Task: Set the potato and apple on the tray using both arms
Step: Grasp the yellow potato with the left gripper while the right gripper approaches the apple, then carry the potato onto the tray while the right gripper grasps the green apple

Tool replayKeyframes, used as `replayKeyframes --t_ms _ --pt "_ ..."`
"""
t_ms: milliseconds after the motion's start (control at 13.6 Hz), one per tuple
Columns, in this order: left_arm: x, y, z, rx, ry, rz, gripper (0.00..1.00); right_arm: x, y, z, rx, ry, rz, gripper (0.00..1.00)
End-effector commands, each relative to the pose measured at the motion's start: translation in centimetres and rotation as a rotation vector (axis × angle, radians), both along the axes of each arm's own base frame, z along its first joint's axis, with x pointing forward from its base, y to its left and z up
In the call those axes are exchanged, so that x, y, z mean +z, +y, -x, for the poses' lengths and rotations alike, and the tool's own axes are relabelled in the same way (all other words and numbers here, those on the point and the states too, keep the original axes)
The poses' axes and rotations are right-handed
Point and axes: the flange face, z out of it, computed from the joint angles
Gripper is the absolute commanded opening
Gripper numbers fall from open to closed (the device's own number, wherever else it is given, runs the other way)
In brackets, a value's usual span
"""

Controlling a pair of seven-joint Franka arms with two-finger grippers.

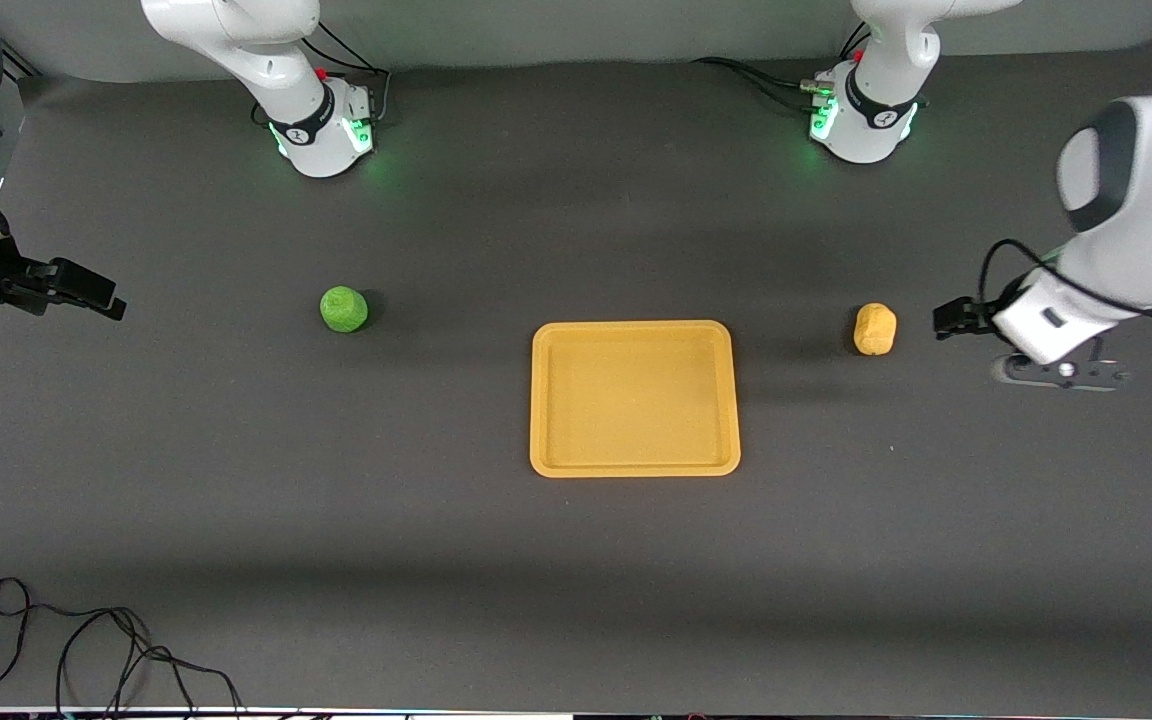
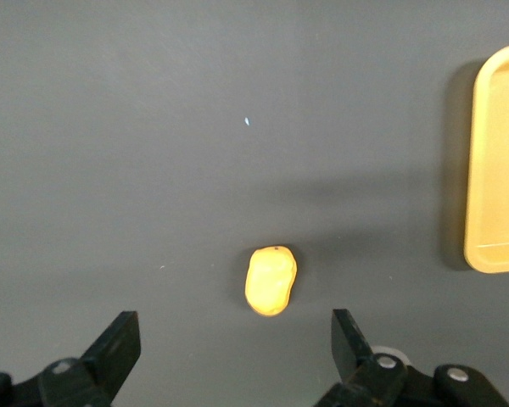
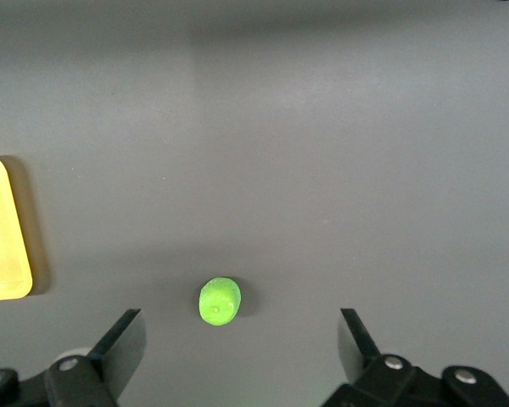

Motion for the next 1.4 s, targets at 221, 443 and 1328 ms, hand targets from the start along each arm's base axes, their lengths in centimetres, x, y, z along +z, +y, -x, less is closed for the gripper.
replayKeyframes --t_ms 221,443,1328 --pt "-14.1 -1.0 7.1 -0.024 0.048 0.008 1.00 -2.1 2.6 7.3 0.057 -0.032 0.000 1.00" --pt "-17.5 -1.9 7.3 -0.072 0.074 0.020 1.00 -4.2 4.4 11.8 0.042 -0.013 -0.004 1.00" --pt "-16.0 -3.1 5.8 -0.044 0.136 0.011 0.48 -15.5 9.0 17.1 0.110 -0.079 0.004 1.00"
